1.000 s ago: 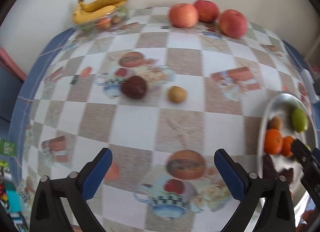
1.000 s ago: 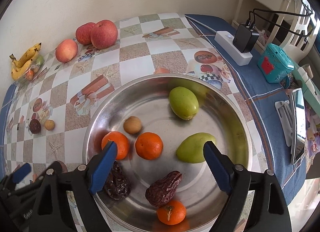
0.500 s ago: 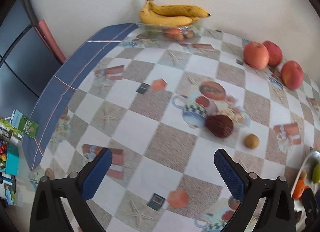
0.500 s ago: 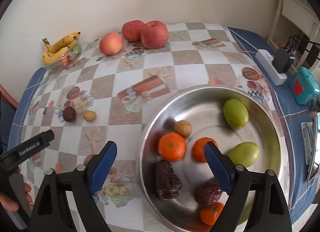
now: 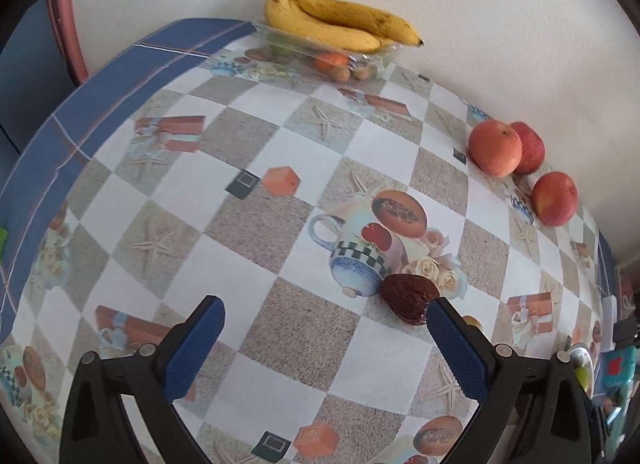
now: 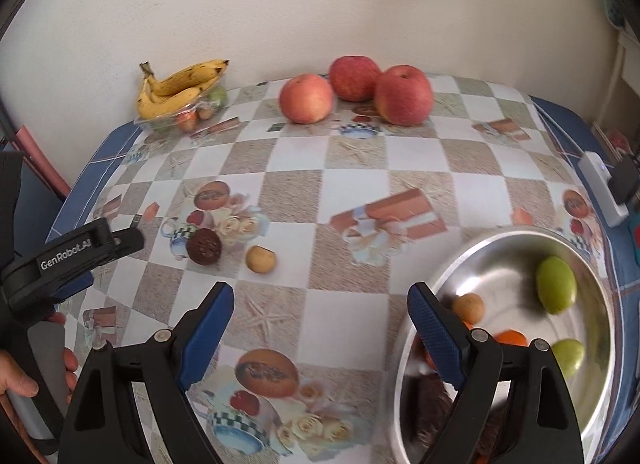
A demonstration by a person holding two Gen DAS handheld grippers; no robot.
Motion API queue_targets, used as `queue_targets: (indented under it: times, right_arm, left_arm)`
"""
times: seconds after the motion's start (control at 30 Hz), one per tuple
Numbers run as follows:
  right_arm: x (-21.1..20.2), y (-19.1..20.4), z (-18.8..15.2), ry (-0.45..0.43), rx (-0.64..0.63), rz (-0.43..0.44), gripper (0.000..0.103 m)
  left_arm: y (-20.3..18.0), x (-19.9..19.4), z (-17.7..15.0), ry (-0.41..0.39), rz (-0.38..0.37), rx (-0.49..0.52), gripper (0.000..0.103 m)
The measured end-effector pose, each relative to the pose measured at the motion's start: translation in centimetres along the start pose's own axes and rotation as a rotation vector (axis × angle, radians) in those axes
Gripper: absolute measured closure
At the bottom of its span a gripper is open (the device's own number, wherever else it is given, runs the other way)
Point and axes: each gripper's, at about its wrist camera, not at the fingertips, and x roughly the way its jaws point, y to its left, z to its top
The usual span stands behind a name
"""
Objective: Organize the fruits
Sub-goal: 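Move both open tools back over the table toward the remaining fruit, then grasp another brown date with the left tool while the right tool grasps a small brown fruit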
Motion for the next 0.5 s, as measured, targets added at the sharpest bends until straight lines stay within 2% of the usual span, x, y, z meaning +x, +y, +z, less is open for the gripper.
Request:
queue_targets:
  times: [0.1, 0.2, 0.27, 0.5]
  right_arm:
    - [1.4, 1.4, 0.4, 0.004, -0.038, 0.007, 0.014]
    - [3.0, 2.6, 0.5, 0.026, -0.086, 0.000, 0.015]
    - [4.2, 3.2, 0.4, 0.044, -0.118, -0.013, 0.019]
    - [7.6, 4.1, 0.5, 0.088, -0.150, -0.022, 0.028]
  left_arm:
    - [-0.6, 1.4, 0.2, 0.035, -0.060, 0.009, 0.006]
    - [-1.4, 2.5, 0.5, 0.047, -0.077, 0.037, 0.012]
    - [-2.0, 3.5, 0.6, 0.060, -0.098, 0.055, 0.015]
    - [-3.2, 5.2, 1.1, 0.078, -0.133, 0.103, 0.017]
